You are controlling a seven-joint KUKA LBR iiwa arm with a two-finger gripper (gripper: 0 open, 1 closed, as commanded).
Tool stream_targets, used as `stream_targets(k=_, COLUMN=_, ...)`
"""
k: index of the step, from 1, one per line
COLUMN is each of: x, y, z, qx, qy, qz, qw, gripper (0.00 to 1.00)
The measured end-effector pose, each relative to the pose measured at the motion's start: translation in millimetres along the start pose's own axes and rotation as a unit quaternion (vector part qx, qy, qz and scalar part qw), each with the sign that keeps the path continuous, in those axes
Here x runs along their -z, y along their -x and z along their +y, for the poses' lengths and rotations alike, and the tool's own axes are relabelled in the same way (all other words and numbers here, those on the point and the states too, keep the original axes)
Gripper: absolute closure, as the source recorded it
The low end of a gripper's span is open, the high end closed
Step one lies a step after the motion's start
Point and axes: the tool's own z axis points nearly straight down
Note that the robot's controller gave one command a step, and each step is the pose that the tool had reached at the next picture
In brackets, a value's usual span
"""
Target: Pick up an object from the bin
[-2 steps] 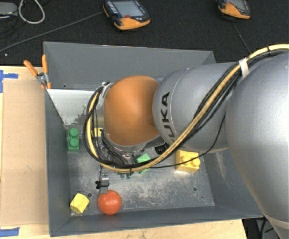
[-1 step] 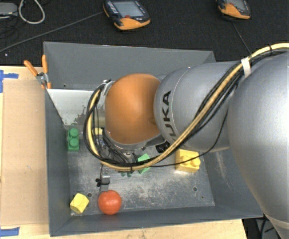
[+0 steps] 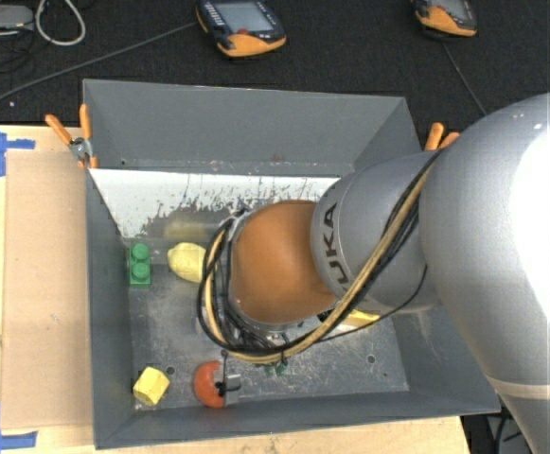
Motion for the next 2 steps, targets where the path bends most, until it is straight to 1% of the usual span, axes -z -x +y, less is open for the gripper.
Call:
stream_targets(k=1, x=-1.2, y=-12.9, z=-7.6, qx=-0.002, qy=0.001, qz=-0.0028, qw=1.0, gripper=0.0)
stream_targets(k=2, x=3.4, y=-18.1, z=-0.4, qx=0.17, qy=0.001, qz=0.0005, qw=0.9854, gripper=0.0)
